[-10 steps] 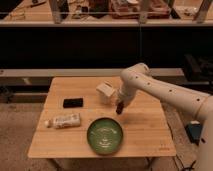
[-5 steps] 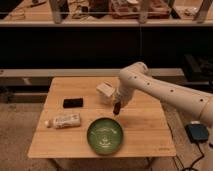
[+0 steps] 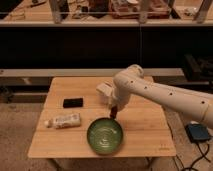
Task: Place the pepper in the ceramic bowl
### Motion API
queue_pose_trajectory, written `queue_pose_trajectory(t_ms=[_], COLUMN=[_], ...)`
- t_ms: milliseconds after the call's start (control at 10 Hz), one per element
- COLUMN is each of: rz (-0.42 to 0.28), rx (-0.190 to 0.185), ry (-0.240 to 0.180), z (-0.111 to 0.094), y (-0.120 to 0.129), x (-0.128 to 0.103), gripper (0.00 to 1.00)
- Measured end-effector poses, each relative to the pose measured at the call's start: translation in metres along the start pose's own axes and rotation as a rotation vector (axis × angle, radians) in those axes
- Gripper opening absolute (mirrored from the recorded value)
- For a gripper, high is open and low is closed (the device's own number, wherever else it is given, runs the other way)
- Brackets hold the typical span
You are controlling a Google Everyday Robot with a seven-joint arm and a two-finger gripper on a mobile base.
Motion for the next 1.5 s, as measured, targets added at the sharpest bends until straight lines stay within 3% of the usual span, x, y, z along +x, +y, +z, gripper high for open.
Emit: queue_pose_trajectory(t_ms=[200, 500, 600, 800, 1000, 1500], rz=[-0.024, -0.055, -0.057, -0.070, -0.078, -0.064], rx=[-0.006, -0.008, -0.007, 0.002, 0.000, 0.012], ry=[-0.007, -0.009, -0.009, -0.014, -0.023, -0.031], z=[0.000, -0.011, -0.015, -0.011, 0.005, 0.004], y=[0.000, -0.009, -0.005, -0.008, -0.009, -0.014], x=[-0.004, -0.034, -0.046, -0.061, -0.064, -0.073], gripper=[0.24, 0.42, 0.44, 0.44, 0.44, 0.44])
